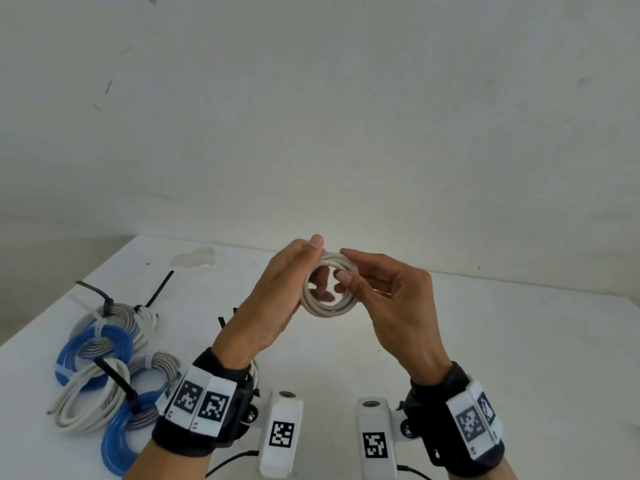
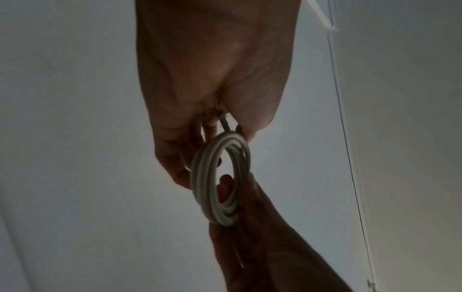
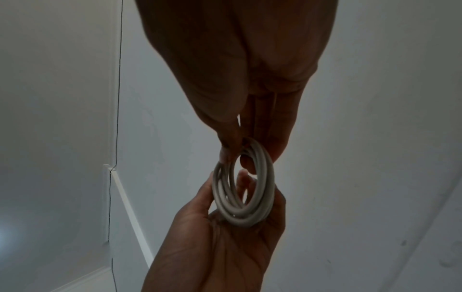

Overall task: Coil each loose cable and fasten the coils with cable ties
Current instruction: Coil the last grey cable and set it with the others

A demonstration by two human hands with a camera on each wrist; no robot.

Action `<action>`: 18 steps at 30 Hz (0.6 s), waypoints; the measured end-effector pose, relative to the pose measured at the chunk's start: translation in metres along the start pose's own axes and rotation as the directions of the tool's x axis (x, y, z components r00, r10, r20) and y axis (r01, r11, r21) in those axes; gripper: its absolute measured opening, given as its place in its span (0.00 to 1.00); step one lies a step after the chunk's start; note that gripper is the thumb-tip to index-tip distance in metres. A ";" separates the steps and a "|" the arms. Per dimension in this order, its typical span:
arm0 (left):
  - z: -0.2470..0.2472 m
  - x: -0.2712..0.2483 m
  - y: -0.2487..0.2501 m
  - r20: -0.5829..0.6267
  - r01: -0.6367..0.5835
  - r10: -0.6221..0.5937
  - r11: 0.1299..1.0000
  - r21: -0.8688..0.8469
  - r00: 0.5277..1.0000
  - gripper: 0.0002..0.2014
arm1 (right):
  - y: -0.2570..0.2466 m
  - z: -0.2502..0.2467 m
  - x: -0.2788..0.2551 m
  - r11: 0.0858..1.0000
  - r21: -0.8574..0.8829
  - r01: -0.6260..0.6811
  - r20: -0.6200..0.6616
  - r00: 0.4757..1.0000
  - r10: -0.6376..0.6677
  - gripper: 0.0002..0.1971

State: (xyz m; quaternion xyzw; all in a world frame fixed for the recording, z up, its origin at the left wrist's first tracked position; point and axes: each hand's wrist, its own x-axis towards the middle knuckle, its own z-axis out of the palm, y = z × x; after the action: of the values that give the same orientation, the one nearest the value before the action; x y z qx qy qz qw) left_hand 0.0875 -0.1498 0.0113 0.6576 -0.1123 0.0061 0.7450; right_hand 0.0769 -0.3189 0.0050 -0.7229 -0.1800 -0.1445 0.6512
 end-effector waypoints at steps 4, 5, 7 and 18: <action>-0.005 0.000 -0.005 -0.131 -0.222 0.242 0.963 0.150 0.961 0.14 | -0.001 -0.006 0.002 1.000 0.004 0.000 -0.095 0.995 0.001 0.11; -0.006 0.000 -0.005 -0.151 -0.247 0.276 0.951 0.184 0.949 0.13 | -0.001 -0.007 0.002 1.000 0.010 -0.005 -0.110 0.994 0.007 0.11; -0.009 0.001 -0.006 -0.176 -0.276 0.324 0.928 0.250 0.930 0.11 | -0.001 -0.008 0.003 1.000 0.013 -0.011 -0.123 0.992 0.012 0.11; -0.018 0.005 -0.009 -0.156 -0.264 0.372 0.844 0.467 0.915 0.07 | 0.003 -0.002 0.001 1.000 -0.012 -0.028 -0.119 0.992 0.026 0.11</action>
State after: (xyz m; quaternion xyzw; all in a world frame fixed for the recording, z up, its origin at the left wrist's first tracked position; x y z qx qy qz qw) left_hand 0.0964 -0.1336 0.0018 0.7736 -0.1250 0.2348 0.5752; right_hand 0.0790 -0.3212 0.0033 -0.7199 -0.1301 -0.1799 0.6576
